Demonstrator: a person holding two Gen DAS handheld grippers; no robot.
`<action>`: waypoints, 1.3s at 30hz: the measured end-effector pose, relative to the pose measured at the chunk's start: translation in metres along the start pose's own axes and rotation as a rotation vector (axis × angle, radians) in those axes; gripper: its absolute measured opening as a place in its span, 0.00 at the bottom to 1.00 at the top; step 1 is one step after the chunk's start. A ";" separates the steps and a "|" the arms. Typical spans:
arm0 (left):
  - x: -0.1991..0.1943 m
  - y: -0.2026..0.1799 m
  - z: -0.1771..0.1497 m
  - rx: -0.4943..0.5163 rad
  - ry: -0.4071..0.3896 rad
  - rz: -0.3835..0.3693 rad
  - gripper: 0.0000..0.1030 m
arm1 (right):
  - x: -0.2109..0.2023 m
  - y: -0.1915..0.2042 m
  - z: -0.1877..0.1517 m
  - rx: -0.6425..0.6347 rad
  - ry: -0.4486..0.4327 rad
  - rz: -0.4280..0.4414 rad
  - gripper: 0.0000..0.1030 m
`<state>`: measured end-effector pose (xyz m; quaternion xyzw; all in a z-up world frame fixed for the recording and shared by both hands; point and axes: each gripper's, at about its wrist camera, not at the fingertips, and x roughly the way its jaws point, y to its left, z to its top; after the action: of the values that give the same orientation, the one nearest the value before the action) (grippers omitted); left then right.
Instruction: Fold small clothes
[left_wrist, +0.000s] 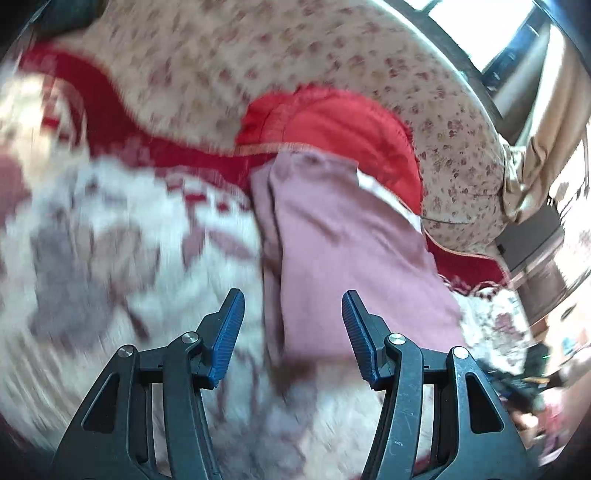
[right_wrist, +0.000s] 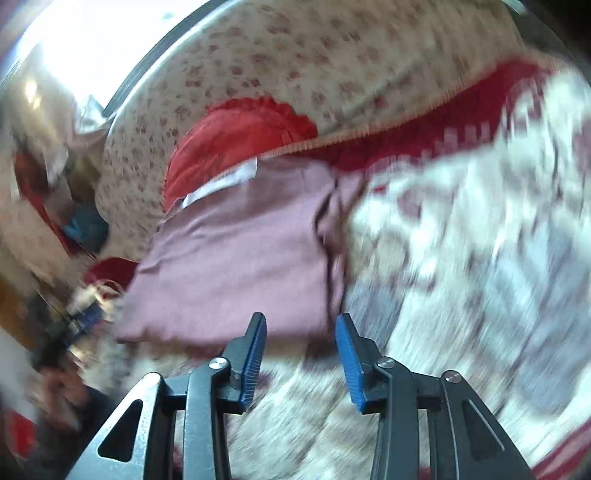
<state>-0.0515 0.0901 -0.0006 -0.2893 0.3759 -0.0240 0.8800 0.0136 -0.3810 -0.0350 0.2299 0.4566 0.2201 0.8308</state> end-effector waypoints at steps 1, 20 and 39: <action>0.000 0.002 -0.006 -0.037 0.014 -0.020 0.53 | 0.007 -0.005 -0.003 0.052 0.034 0.023 0.37; 0.051 0.035 -0.003 -0.414 0.177 -0.270 0.72 | 0.042 -0.024 0.016 0.272 -0.014 0.138 0.37; 0.049 -0.002 -0.014 -0.139 0.157 -0.181 0.31 | 0.045 -0.031 0.011 0.280 -0.016 0.125 0.12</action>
<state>-0.0255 0.0689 -0.0386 -0.3795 0.4169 -0.0998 0.8199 0.0499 -0.3812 -0.0775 0.3731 0.4608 0.2038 0.7791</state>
